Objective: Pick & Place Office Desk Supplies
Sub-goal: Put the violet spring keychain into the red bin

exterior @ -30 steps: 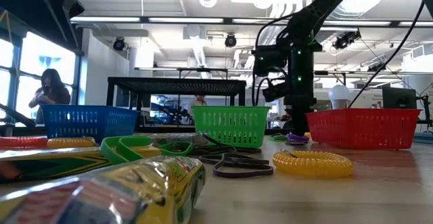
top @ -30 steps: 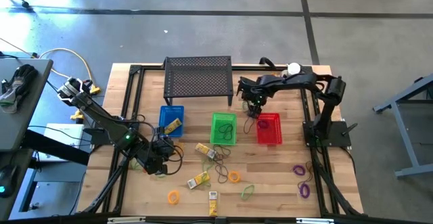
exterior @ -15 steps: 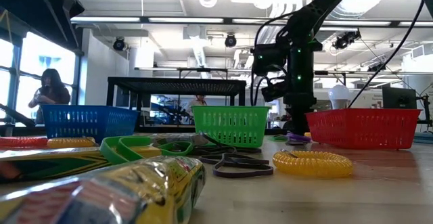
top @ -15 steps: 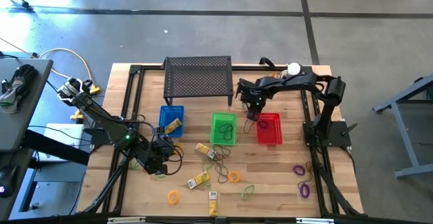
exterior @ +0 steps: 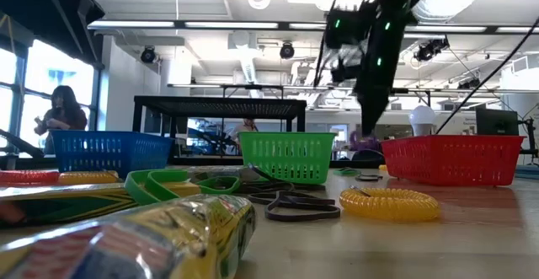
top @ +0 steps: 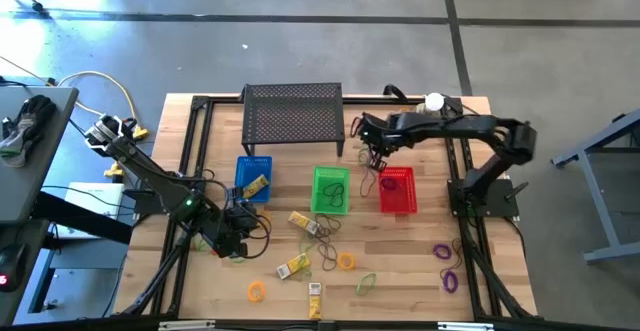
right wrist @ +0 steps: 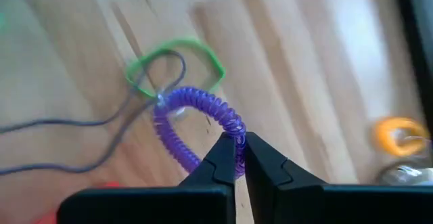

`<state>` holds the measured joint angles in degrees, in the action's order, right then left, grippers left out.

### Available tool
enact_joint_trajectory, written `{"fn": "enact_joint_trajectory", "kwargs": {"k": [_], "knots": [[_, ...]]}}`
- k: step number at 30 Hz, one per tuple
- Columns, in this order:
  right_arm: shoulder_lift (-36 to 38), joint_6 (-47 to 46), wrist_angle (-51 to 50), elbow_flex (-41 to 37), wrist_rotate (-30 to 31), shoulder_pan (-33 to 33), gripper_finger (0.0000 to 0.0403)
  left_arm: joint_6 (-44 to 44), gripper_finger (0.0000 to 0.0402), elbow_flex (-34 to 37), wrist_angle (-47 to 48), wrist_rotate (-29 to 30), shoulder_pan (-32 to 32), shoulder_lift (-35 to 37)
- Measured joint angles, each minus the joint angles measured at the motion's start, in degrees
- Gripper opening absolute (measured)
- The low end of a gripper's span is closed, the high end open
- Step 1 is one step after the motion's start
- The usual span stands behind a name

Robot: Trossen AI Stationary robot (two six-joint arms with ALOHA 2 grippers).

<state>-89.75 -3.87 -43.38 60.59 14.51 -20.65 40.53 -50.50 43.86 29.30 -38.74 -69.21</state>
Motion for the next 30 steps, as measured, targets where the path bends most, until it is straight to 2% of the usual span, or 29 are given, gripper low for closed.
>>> {"fn": "enact_joint_trajectory", "kwargs": {"k": [3, 7, 10, 13, 15, 20, 26, 30], "knots": [[6.08, -3.76, -1.01, 0.16, 0.82, 3.6, 0.0005, 0.04, 0.011, 0.82, -0.48, -0.04, -0.01, 0.0], [12.94, -11.54, -4.13, 0.16, -0.47, 11.61, 0.0005, 0.24, 0.011, 1.55, -0.72, -0.03, 0.0, 0.0], [16.95, -21.33, -10.42, 0.18, -0.75, 18.01, 0.0005, 0.24, 0.011, 1.55, -1.01, -0.04, -0.02, 0.0], [18.62, -35.08, -17.55, 0.2, -1.21, 23.95, 0.0005, -0.2, 0.011, 1.55, -1.71, -0.06, 0.0, 0.0], [18.72, -42.53, -20.74, 0.2, -1.13, 27.71, 0.0005, -0.57, 0.011, 1.55, -2.2, -0.06, 0.0, 0.0], [16.11, -52.82, -20.79, 0.2, 0.91, 33.73, 0.0005, -1.72, 0.011, 1.55, -3.94, -0.08, 0.0, 0.0], [9.03, -61.14, -25.23, 0.2, 2.56, 33.8, 0.0005, -2.64, 0.011, 1.55, -5.86, -0.19, -0.03, 0.0], [4.52, -59.02, -24.65, 0.2, -0.38, 31.76, 0.0006, -2.12, 0.011, 1.55, -5.86, -1.0, -0.49, 0.0]]}}
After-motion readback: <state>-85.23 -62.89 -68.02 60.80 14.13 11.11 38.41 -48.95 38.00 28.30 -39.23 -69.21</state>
